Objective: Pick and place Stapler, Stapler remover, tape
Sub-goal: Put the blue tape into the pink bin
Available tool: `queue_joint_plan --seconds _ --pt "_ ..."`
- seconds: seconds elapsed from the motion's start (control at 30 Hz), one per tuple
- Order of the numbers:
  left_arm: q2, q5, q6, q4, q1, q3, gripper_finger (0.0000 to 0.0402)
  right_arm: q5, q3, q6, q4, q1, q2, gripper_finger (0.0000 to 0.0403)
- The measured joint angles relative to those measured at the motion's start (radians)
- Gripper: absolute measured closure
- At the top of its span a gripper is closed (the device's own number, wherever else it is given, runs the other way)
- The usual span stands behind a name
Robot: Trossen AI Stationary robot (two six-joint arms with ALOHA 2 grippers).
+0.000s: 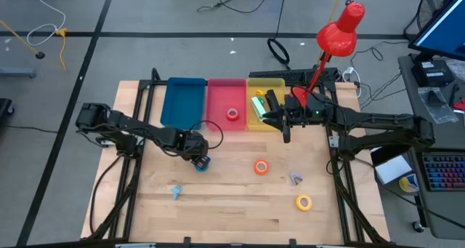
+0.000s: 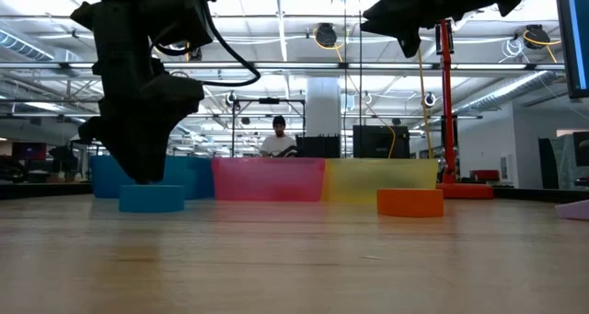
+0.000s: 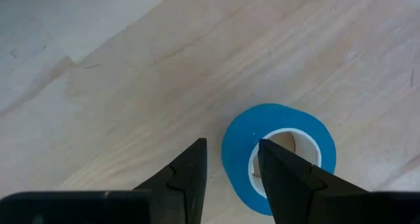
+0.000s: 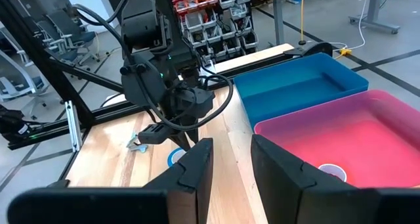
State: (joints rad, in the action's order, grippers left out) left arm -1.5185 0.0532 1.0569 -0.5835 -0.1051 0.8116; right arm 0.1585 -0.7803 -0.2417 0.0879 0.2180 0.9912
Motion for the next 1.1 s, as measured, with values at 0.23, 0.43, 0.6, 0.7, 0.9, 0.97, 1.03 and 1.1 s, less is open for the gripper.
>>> queue_joint_plan --seconds 0.23,0.43,0.6,0.7,0.9,0.97,1.03,1.1 --pt "-0.005 0.004 0.000 0.000 0.000 0.000 0.0266 0.000 0.000 0.025 -0.001 0.000 0.000 0.0307" --pt "-0.067 -0.026 0.000 0.014 0.001 0.006 0.0266 0.000 0.000 0.045 -0.002 0.000 0.000 0.0307" --pt "-0.104 -0.052 0.004 0.031 -0.002 0.007 0.0266 0.000 0.000 0.049 -0.002 0.003 0.000 0.0307" --pt "-0.101 -0.054 0.003 0.024 0.000 0.003 0.0266 0.000 0.000 0.054 0.000 0.005 0.000 0.0307" --pt "-0.105 -0.055 0.020 0.005 -0.007 0.002 0.0267 0.000 0.000 0.062 0.006 0.005 0.000 0.0307" --pt "-0.105 -0.054 0.039 0.001 -0.006 0.002 0.0277 0.000 0.000 0.068 0.005 0.005 0.000 0.0307" --pt "-0.105 -0.052 0.045 0.002 -0.006 0.002 0.0299 0.000 0.000 0.071 0.006 0.005 0.000 0.0307" --pt "-0.104 -0.052 0.045 0.007 -0.006 0.002 0.0332 0.000 0.000 0.071 0.005 0.005 0.000 0.0307"
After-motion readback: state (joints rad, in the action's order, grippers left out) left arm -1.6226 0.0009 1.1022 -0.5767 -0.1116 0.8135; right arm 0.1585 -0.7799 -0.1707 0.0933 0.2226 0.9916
